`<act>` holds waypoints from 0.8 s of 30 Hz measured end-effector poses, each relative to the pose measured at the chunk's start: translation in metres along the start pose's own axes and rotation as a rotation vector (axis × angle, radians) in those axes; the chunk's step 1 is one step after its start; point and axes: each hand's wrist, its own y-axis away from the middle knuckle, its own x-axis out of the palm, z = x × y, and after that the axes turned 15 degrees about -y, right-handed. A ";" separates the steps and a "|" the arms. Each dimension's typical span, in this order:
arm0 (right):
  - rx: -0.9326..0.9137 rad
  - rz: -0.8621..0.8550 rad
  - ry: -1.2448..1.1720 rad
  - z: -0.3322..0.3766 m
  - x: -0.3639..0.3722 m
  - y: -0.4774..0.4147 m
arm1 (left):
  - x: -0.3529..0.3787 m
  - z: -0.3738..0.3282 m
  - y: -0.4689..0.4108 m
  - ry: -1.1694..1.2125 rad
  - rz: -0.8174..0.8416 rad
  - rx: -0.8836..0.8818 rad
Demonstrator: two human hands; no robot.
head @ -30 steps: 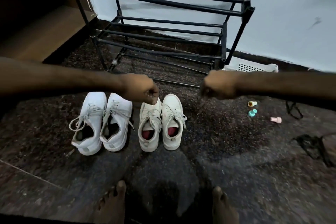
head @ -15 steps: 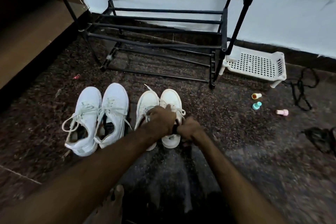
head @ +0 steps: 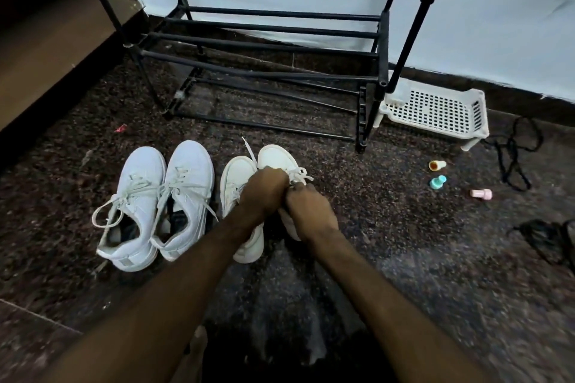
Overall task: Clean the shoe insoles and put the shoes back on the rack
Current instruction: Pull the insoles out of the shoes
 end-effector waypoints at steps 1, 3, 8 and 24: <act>0.012 0.045 0.050 0.002 0.001 -0.002 | -0.003 0.001 -0.005 0.000 0.025 0.014; 0.030 0.111 0.134 0.001 0.000 -0.008 | -0.006 0.003 -0.013 0.022 0.065 0.058; -0.018 0.161 0.369 -0.001 -0.004 -0.034 | -0.010 0.010 -0.019 0.042 0.077 0.123; -0.086 0.366 0.569 -0.006 0.013 -0.051 | -0.005 0.018 -0.024 0.279 0.096 -0.026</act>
